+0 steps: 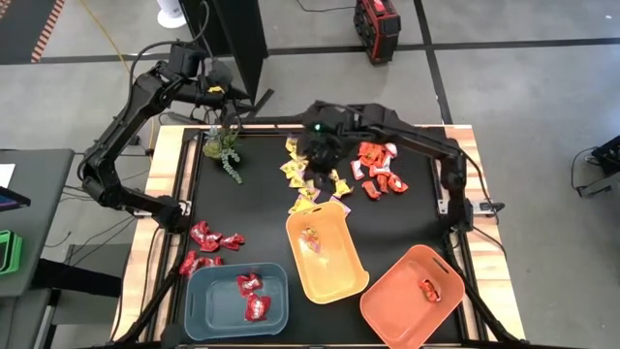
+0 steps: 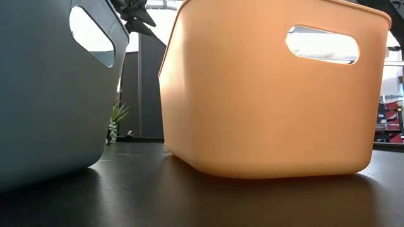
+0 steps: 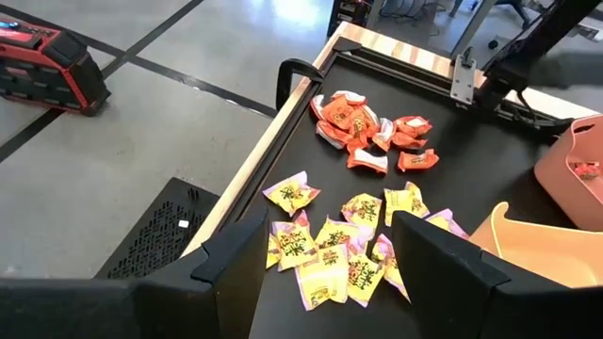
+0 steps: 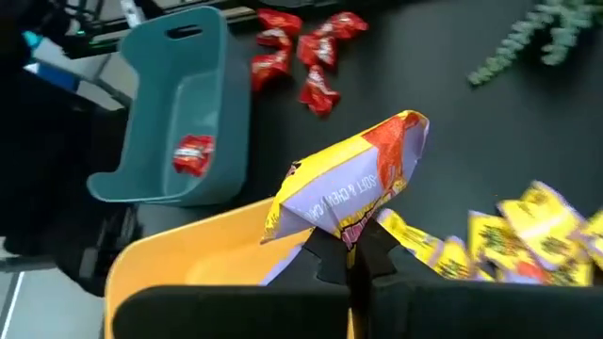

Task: Sort candy
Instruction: Put the yellow candy into the yellow bin

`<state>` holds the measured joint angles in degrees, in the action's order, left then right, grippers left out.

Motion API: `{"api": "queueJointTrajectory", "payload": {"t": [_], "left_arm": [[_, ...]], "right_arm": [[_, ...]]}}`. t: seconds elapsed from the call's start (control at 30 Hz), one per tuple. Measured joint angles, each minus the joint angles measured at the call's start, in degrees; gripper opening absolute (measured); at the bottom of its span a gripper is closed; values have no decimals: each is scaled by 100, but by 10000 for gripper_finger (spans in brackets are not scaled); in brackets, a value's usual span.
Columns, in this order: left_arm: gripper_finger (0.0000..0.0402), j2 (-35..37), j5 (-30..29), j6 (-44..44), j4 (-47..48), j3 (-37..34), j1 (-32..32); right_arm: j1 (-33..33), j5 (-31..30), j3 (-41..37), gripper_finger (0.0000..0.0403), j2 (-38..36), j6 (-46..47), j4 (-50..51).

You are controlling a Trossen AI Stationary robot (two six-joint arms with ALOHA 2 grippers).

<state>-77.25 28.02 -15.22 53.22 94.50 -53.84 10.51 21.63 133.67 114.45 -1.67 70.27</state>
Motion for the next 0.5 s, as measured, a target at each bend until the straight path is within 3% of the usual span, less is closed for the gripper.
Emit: {"api": "queueJointTrajectory", "payload": {"t": [0.13, 0.27, 0.37, 0.5], "left_arm": [[220, 0, 1, -89, 200, -2, 0], [220, 0, -1, -112, 235, -2, 0], [220, 0, -1, -103, 229, -2, 0], [220, 0, -1, -98, 218, -2, 0]], "right_arm": [[-279, -1350, -2, 1, 11, 1056, 104], [-654, -2651, -2, 1, 13, 2625, 898], [-1133, -3007, -2, 1, 13, 3309, 1228], [-1788, -3275, 0, 1, 96, 3515, 1186]]}}
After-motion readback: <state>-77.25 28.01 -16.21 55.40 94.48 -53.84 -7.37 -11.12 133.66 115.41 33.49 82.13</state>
